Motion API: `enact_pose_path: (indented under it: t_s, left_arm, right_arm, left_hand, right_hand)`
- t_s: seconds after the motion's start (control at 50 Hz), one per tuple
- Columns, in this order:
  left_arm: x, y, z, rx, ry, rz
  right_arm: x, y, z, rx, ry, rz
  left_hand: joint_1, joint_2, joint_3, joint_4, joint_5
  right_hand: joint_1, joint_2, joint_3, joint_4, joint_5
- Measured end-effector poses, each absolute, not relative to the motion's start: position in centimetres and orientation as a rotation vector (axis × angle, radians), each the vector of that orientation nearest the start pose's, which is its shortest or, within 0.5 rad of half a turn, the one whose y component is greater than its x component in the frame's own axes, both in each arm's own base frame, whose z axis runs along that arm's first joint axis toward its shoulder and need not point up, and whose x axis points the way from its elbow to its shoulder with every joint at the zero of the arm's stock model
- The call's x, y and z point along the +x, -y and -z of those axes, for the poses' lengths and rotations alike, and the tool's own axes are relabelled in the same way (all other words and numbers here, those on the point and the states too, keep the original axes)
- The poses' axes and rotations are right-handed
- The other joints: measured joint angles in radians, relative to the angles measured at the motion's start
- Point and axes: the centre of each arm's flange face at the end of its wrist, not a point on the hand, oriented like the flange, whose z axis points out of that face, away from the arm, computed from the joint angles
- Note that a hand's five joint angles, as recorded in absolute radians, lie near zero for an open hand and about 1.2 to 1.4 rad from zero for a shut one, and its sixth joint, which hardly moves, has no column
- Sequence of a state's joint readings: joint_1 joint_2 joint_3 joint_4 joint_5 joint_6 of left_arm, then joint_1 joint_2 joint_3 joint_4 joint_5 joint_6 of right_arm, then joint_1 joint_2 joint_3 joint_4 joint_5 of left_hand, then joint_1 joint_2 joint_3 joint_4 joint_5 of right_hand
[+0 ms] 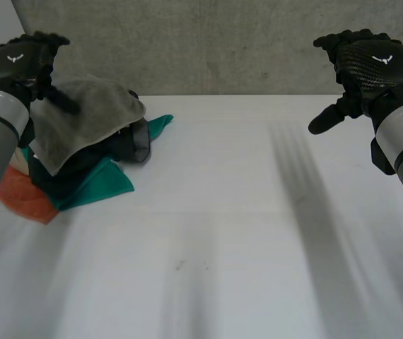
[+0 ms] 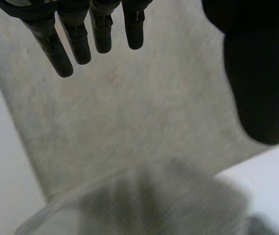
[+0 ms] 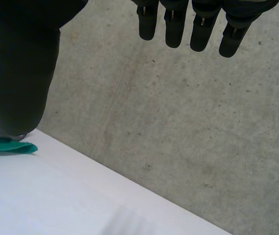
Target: Fold the laundry.
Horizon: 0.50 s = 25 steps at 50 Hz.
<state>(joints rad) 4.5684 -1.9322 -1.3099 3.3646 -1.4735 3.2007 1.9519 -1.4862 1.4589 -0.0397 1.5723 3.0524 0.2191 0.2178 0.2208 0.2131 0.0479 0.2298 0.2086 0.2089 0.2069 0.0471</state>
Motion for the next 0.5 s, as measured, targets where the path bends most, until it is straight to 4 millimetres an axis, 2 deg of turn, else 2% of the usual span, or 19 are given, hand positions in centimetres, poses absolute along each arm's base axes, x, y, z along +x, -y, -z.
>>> enact_pose_path:
  t_s: [0.02, 0.04, 0.08, 0.16, 0.2, 0.24, 0.26, 0.3, 0.34, 0.4, 0.42, 0.5]
  left_arm:
    - [-19.4, 38.1, -28.1, 0.345, -2.139, 2.427]
    - [-18.7, 39.9, -26.8, 0.369, -2.121, 2.369]
    - [-17.8, 42.0, -24.9, 0.411, -2.091, 2.292]
    - [-16.8, 44.7, -22.1, 0.475, -2.046, 2.201]
    - [-16.4, 45.9, -20.7, 0.502, -2.023, 2.170]
    - [-16.3, 46.6, -19.9, 0.519, -2.006, 2.161]
    - [-16.3, 46.8, -19.7, 0.523, -2.000, 2.162]
    - [-16.6, 47.0, -19.5, 0.534, -1.989, 2.172]
    - [-17.3, 46.7, -20.0, 0.544, -1.972, 2.200]
    - [-18.6, 45.7, -21.9, 0.554, -1.937, 2.264]
    - [-19.7, 44.5, -24.2, 0.559, -1.898, 2.333]
    - [-22.3, 40.7, -29.9, 0.556, -1.787, 2.527]
  right_arm:
    - [24.5, 25.9, -32.1, -0.469, -1.958, 2.129]
    - [24.5, 25.9, -32.0, -0.477, -1.963, 2.130]
    - [24.5, 26.0, -31.8, -0.492, -1.971, 2.132]
    - [24.6, 26.1, -31.5, -0.521, -1.984, 2.138]
    - [24.6, 26.2, -31.4, -0.542, -1.992, 2.143]
    - [24.7, 26.3, -31.2, -0.560, -2.000, 2.147]
    - [24.7, 26.3, -31.1, -0.566, -2.003, 2.147]
    - [24.7, 26.4, -31.0, -0.579, -2.009, 2.149]
    - [24.7, 26.5, -30.9, -0.586, -2.013, 2.150]
    - [24.7, 26.5, -30.9, -0.590, -2.015, 2.152]
    - [24.7, 26.6, -30.9, -0.590, -2.015, 2.154]
    - [24.7, 26.6, -31.0, -0.588, -2.012, 2.159]
  left_hand:
    - [0.000, 0.000, 0.000, 0.000, 0.000]
    - [0.000, 0.000, 0.000, 0.000, 0.000]
    - [0.004, 0.003, 0.002, 0.005, 0.004]
    - [0.091, 0.088, 0.085, 0.086, 0.080]
    - [0.248, 0.219, 0.214, 0.225, 0.217]
    - [0.605, 0.562, 0.554, 0.566, 0.548]
    - [0.643, 0.604, 0.597, 0.610, 0.591]
    - [0.867, 0.903, 0.895, 0.904, 0.879]
    - [0.891, 0.953, 0.941, 0.959, 0.921]
    - [0.891, 0.972, 0.964, 0.981, 0.926]
    - [0.894, 0.976, 0.967, 0.983, 0.935]
    - [0.895, 0.976, 0.968, 0.983, 0.939]
  right_hand:
    - [0.000, 0.000, 0.000, 0.000, 0.000]
    - [0.000, 0.000, 0.000, 0.000, 0.000]
    - [0.000, 0.000, 0.000, 0.000, 0.000]
    - [0.000, 0.000, 0.000, 0.000, 0.000]
    - [0.000, 0.000, 0.000, 0.000, 0.000]
    - [0.000, 0.000, 0.000, 0.000, 0.000]
    - [0.000, 0.000, 0.000, 0.000, 0.000]
    - [0.000, 0.000, 0.000, 0.000, 0.000]
    - [0.000, 0.000, 0.000, 0.000, 0.000]
    - [0.000, 0.000, 0.000, 0.000, 0.000]
    - [0.000, 0.000, 0.000, 0.000, 0.000]
    - [0.000, 0.000, 0.000, 0.000, 0.000]
